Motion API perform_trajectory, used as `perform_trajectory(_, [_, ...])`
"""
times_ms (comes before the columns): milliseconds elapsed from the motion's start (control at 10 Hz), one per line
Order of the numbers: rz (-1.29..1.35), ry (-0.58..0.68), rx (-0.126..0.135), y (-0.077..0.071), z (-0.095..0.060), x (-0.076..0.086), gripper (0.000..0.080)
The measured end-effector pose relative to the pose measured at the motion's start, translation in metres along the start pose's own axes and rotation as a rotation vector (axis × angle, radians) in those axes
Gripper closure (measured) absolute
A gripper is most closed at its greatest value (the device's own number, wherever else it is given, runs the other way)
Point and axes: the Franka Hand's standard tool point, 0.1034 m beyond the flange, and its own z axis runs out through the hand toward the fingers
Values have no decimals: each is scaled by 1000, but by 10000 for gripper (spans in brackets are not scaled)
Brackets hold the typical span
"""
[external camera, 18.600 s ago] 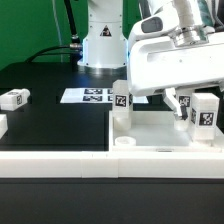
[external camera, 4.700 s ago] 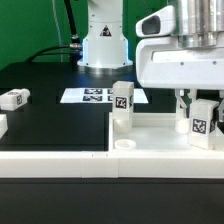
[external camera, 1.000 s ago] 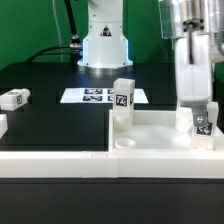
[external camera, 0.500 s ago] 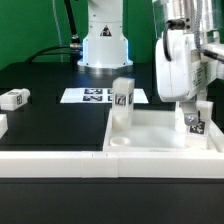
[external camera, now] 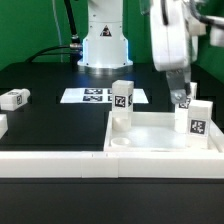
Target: Assemble square table
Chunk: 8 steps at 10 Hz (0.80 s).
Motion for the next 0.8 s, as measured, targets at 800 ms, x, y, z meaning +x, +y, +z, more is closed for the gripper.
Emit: perform_trajectory(800, [-189, 4, 45, 1, -21, 41, 151])
